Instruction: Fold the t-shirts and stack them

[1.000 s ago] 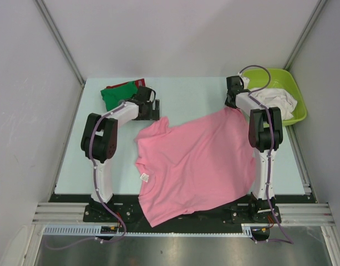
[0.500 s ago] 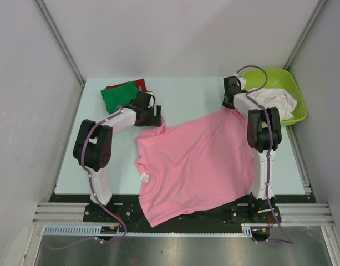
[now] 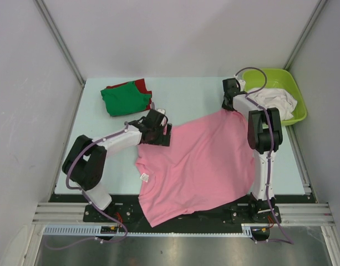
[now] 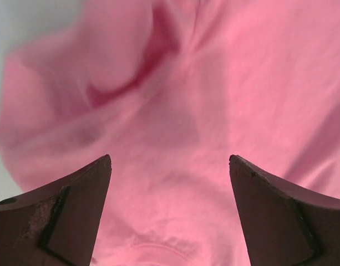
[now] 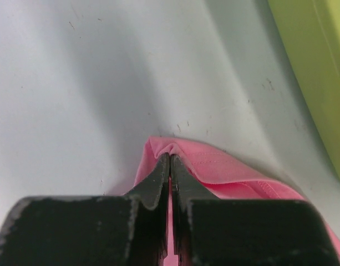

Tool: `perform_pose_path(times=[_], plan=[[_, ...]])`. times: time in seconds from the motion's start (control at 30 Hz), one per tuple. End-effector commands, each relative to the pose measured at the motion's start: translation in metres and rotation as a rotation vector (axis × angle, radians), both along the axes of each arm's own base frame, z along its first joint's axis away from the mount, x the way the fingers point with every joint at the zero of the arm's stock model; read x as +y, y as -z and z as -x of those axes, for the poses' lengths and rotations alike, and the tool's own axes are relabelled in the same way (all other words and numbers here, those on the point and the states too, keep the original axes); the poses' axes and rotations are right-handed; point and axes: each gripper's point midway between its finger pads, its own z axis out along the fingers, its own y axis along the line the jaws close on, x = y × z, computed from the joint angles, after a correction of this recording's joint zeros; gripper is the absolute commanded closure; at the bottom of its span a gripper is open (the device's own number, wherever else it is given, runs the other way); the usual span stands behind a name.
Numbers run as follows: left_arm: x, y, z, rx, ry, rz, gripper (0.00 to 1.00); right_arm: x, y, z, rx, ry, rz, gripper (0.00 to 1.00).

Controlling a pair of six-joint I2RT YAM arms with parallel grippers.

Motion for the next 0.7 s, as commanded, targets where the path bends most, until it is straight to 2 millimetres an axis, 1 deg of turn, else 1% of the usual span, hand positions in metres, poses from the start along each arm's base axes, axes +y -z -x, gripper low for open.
perform_pose_path(times=[0.0,0.07,0.1,0.13,0.17,0.2,0.27,0.3,0.33,0.37,0.4,0.43,0.47,0.5,0.53,0.57,0.6,0.63,0.67], plan=[[0.001,0.014,0.033,0.037,-0.055,0.040,0.08,0.000,-0.030,-0.002,-0.059,0.009,-0.014,1.00],[0.001,0.014,0.035,0.031,-0.064,0.050,0.08,0.000,-0.031,-0.003,-0.062,0.012,-0.020,1.00],[0.001,0.010,0.033,0.017,-0.073,0.044,0.08,0.000,-0.032,-0.002,-0.062,0.011,-0.021,1.00],[0.008,0.002,0.028,-0.015,-0.095,0.021,0.08,0.001,-0.033,-0.003,-0.066,0.011,-0.021,1.00],[0.008,-0.009,0.025,-0.038,-0.099,0.020,0.07,0.001,-0.034,-0.003,-0.069,0.010,-0.020,1.00],[0.004,-0.029,0.011,-0.088,-0.091,0.024,0.07,0.001,-0.034,-0.003,-0.069,0.010,-0.020,1.00],[0.011,-0.045,0.000,-0.107,-0.101,-0.021,0.06,0.002,-0.034,-0.003,-0.069,0.009,-0.021,1.00],[0.005,-0.069,-0.015,-0.153,-0.087,-0.009,0.06,0.002,-0.034,-0.003,-0.068,0.008,-0.024,1.00],[0.007,-0.074,-0.020,-0.155,-0.089,-0.018,0.06,0.001,-0.035,-0.003,-0.069,0.011,-0.022,1.00],[0.013,-0.077,-0.030,-0.156,-0.105,-0.016,0.06,0.002,-0.035,-0.002,-0.067,0.010,-0.022,1.00],[0.012,-0.089,-0.042,-0.178,-0.102,0.003,0.06,0.002,-0.034,-0.002,-0.067,0.009,-0.023,1.00],[0.016,-0.091,-0.048,-0.170,-0.108,0.010,0.06,0.002,-0.034,-0.001,-0.068,0.008,-0.022,1.00],[0.027,-0.084,-0.059,-0.150,-0.121,0.003,0.06,0.001,-0.033,-0.001,-0.066,0.007,-0.022,1.00],[0.031,-0.090,-0.069,-0.165,-0.133,0.006,0.06,0.002,-0.032,0.000,-0.062,0.006,-0.023,1.00],[0.038,-0.087,-0.075,-0.155,-0.145,-0.004,0.05,-0.001,-0.031,0.001,-0.061,0.013,-0.024,1.00],[0.049,-0.087,-0.086,-0.155,-0.163,-0.002,0.05,0.000,-0.031,0.001,-0.063,0.011,-0.035,1.00],[0.053,-0.075,-0.092,-0.128,-0.174,-0.008,0.05,0.001,-0.030,0.003,-0.059,0.014,-0.041,1.00],[0.058,-0.069,-0.096,-0.113,-0.185,-0.006,0.06,0.001,-0.030,0.002,-0.065,0.014,-0.045,1.00],[0.063,-0.069,-0.105,-0.115,-0.200,0.002,0.05,0.001,-0.027,0.003,-0.060,0.013,-0.049,1.00]])
